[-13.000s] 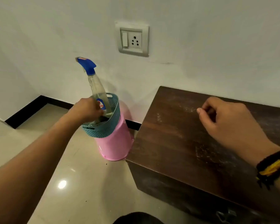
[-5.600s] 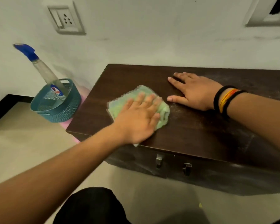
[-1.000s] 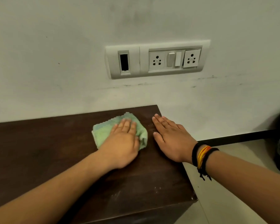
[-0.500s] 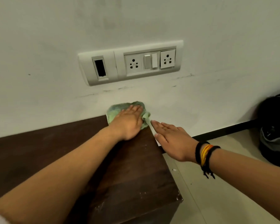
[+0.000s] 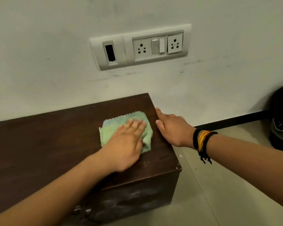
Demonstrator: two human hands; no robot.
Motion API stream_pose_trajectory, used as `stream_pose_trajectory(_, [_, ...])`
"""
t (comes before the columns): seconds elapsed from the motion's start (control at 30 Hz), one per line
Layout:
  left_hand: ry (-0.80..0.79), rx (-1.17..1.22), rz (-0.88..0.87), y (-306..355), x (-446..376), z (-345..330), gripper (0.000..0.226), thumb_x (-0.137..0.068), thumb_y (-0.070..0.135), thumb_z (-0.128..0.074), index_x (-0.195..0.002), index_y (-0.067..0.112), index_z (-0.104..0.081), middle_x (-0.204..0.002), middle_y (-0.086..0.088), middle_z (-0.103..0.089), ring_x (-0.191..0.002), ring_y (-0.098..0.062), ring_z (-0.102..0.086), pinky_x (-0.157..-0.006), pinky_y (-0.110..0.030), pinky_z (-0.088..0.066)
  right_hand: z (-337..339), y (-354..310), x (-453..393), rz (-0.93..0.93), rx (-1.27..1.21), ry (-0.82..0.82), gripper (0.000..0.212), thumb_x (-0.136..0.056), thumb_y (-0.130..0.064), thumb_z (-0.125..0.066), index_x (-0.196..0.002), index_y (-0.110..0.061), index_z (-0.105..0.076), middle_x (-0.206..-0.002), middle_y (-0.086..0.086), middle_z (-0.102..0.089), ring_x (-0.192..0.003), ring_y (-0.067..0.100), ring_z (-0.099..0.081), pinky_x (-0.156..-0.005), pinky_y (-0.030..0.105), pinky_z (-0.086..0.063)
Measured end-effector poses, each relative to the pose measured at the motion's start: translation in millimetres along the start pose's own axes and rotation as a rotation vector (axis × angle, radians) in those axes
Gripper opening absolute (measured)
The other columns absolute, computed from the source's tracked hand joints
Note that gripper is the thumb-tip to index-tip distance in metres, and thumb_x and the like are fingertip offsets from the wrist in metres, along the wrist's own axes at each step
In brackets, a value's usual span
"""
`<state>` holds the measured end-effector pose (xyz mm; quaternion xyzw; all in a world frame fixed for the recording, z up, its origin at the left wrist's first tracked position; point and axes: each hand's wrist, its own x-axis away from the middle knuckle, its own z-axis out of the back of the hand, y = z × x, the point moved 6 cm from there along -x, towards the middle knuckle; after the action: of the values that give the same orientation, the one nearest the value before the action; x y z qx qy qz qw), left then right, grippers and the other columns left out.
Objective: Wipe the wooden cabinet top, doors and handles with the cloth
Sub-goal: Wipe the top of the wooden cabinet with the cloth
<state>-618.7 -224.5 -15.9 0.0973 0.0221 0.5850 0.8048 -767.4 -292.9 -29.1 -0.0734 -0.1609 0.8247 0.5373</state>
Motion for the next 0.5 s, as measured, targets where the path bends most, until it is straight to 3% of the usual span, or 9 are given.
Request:
stream_pose_trajectory(0.1, [0.001,0.013,-0.103,30.3,-4.1,-5.3,0.056,-0.106,0.033,-0.024,-0.16,0.024,-0.009,-0.168,0.005,-0.004,-0.154,-0.014,0.004,-0.125,-0.037,0.0,-1.1,6.9,-0.2,-0.017,-0.024,0.026,0.054,-0.106,-0.034,-0.018,-0.158,-0.019,-0.016,-0.14,0.018,-0.055,-0.128,0.035,-0.05,-0.104,0.043,-0.038])
stream_pose_trajectory(0.2, [0.001,-0.025,0.067,2.1,-23.7,4.6,0.057,-0.106,0.033,-0.022,-0.16,0.022,-0.007,-0.168,0.001,-0.006,-0.155,-0.018,0.001,-0.126,-0.039,-0.003,-1.0,14.6,6.2,0.013,-0.027,0.004,0.052,-0.105,-0.04,-0.014,-0.153,-0.027,-0.028,-0.128,0.014,-0.063,-0.115,0.034,-0.057,-0.099,0.046,-0.043])
stream_pose_trajectory(0.27, [-0.002,-0.039,0.111,-9.4,11.0,2.5,0.062,-0.102,0.041,-0.018,-0.16,0.022,-0.007,-0.168,0.001,-0.004,-0.155,-0.018,0.002,-0.126,-0.04,-0.005,-2.4,13.7,13.1,0.046,-0.029,-0.015,0.054,-0.104,-0.042,-0.014,-0.152,-0.025,-0.031,-0.13,0.012,-0.063,-0.119,0.033,-0.056,-0.101,0.047,-0.042])
stream_pose_trajectory(0.37, [-0.009,-0.01,-0.013,32.2,63.5,-11.8,0.069,-0.093,0.051,-0.006,-0.159,0.03,-0.005,-0.167,0.01,0.0,-0.154,-0.012,0.008,-0.126,-0.038,-0.003,-2.9,9.5,14.2,0.054,-0.007,0.021,0.05,-0.106,-0.035,-0.018,-0.145,-0.013,-0.039,-0.12,0.016,-0.064,-0.112,0.036,-0.058,-0.094,0.044,-0.044])
stream_pose_trajectory(0.43, [-0.001,-0.001,-0.066,55.2,45.5,-15.8,0.06,-0.102,0.045,-0.014,-0.159,0.03,-0.007,-0.167,0.01,-0.002,-0.154,-0.011,0.006,-0.126,-0.038,-0.001,0.8,8.1,12.8,0.055,-0.023,0.02,0.046,-0.106,-0.034,-0.019,-0.136,-0.011,-0.045,-0.118,0.017,-0.066,-0.106,0.037,-0.061,-0.091,0.043,-0.046])
stream_pose_trajectory(0.5, [0.021,-0.029,0.021,51.5,12.9,-7.9,0.056,-0.106,0.036,-0.021,-0.16,0.026,-0.009,-0.168,0.005,-0.005,-0.154,-0.015,0.002,-0.125,-0.038,-0.003,5.8,10.6,12.9,0.091,-0.045,-0.046,0.046,-0.107,-0.035,-0.021,-0.138,-0.013,-0.046,-0.129,0.017,-0.064,-0.115,0.035,-0.059,-0.099,0.042,-0.044])
